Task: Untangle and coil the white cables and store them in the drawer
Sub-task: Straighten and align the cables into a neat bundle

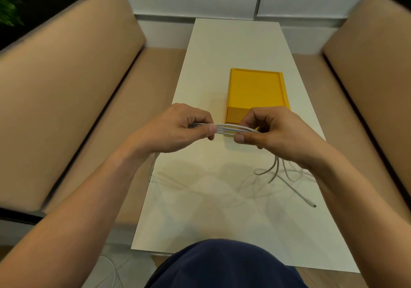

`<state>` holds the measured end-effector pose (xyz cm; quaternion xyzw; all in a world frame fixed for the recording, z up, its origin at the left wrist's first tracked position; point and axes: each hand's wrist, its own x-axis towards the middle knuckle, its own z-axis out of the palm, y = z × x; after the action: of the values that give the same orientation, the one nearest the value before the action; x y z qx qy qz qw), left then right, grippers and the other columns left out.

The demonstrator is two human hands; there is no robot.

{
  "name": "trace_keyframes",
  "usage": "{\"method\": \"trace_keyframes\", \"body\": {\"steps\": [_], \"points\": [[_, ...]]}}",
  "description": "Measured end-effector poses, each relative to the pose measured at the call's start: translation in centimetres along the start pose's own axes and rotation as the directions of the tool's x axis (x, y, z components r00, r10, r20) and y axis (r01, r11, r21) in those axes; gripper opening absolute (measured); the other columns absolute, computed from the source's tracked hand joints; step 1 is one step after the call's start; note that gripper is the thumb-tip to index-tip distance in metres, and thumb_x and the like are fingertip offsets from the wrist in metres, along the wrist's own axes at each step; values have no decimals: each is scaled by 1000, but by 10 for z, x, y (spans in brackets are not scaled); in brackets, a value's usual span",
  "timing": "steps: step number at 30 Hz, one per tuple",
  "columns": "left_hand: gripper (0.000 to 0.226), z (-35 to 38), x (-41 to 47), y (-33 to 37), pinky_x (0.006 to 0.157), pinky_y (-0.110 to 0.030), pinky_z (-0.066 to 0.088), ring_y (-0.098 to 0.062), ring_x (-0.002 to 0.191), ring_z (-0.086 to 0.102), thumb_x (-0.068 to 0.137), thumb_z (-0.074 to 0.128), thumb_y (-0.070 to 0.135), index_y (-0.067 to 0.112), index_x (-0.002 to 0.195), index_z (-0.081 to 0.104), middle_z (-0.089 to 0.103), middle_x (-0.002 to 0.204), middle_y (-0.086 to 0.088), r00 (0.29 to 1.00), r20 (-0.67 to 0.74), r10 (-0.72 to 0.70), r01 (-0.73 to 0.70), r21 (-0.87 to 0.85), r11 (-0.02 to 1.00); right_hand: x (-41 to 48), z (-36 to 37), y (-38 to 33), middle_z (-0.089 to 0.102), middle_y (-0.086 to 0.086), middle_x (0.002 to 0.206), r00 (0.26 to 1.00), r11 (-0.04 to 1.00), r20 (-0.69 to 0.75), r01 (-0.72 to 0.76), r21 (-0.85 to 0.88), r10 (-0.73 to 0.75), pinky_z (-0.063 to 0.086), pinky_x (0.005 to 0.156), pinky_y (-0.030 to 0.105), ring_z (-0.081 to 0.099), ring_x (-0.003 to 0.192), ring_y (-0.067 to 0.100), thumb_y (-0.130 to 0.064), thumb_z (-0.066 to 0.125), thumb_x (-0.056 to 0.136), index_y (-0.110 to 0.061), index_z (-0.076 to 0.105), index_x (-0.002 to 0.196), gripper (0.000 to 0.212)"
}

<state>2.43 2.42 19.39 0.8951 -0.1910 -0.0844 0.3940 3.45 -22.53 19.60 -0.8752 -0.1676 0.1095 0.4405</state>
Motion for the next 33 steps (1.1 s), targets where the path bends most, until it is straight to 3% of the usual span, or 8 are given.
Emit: {"method": "trace_keyframes", "body": {"steps": [3, 9, 13, 17, 21, 26, 30, 33], "points": [[25, 2, -2, 0, 48, -16, 28, -8, 50, 39, 103, 61, 27, 27, 80, 70, 44, 50, 14, 1000, -12, 19, -19, 16, 1000, -3, -5, -4, 73, -15, 75, 997, 1000, 76, -4, 16, 3, 46, 66, 38, 61, 67, 11, -37, 77, 90, -32, 77, 98, 9], [23, 1, -1, -3, 49, -18, 26, -8, 52, 36, 102, 63, 28, 29, 81, 74, 42, 54, 10, 1000, -17, 19, -20, -14, 1000, -5, -4, -7, 64, -5, 63, 998, 1000, 62, 1, 13, -2, 32, 53, 23, 39, 51, 12, -45, 70, 93, -32, 79, 75, 24], [23, 3, 0, -5, 50, -24, 27, -12, 53, 35, 97, 63, 33, 32, 77, 73, 42, 56, 5, 998, -47, 31, -34, -64, 997, -1, -6, -9, 68, -9, 63, 998, 999, 51, -25, 37, 24, 37, 55, 22, 48, 55, 4, -39, 76, 90, -24, 81, 83, 17], [17, 0, 3, -7, 53, -27, 29, -17, 58, 38, 96, 65, 34, 28, 84, 75, 49, 62, -3, 997, -78, 30, -41, -146, 988, -3, -8, -11, 63, -9, 61, 997, 999, 63, 46, -28, -44, 36, 54, 16, 49, 55, 2, -45, 67, 94, -39, 71, 116, 23], [13, -3, 6, -12, 59, -33, 31, -33, 66, 43, 94, 63, 38, 33, 93, 75, 58, 74, -16, 995, -78, 64, -77, -186, 980, -1, -10, -10, 47, -4, 61, 989, 997, 128, 80, -21, -77, 29, 53, 26, 36, 55, 8, -52, 50, 102, -19, 73, 87, 43], [20, -4, 8, -13, 52, -17, 27, -6, 56, 37, 88, 63, 32, 17, 79, 73, 46, 57, 12, 998, -48, 29, -38, -205, 978, 7, -9, -9, 58, -9, 58, 997, 998, 58, 51, -37, -49, 28, 47, 19, 36, 48, 6, -42, 62, 99, -26, 78, 79, 30], [21, -5, 10, -15, 51, -16, 27, -6, 54, 36, 87, 63, 34, 21, 71, 69, 43, 54, 13, 998, -60, -18, 6, -187, 982, 13, -3, -10, 51, 0, 56, 999, 996, -4, 50, -75, -50, 25, 47, 23, 34, 47, 8, -41, 65, 97, -26, 79, 80, 27], [25, -2, 13, -18, 50, -18, 27, -7, 52, 37, 94, 64, 34, 27, 70, 65, 44, 55, 12, 996, -84, -32, 26, -72, 997, 10, 1, -13, 42, -10, 48, 996, 991, 11, 88, -97, -87, 24, 45, 20, 34, 45, 9, -37, 67, 98, -25, 76, 80, 24]]}}
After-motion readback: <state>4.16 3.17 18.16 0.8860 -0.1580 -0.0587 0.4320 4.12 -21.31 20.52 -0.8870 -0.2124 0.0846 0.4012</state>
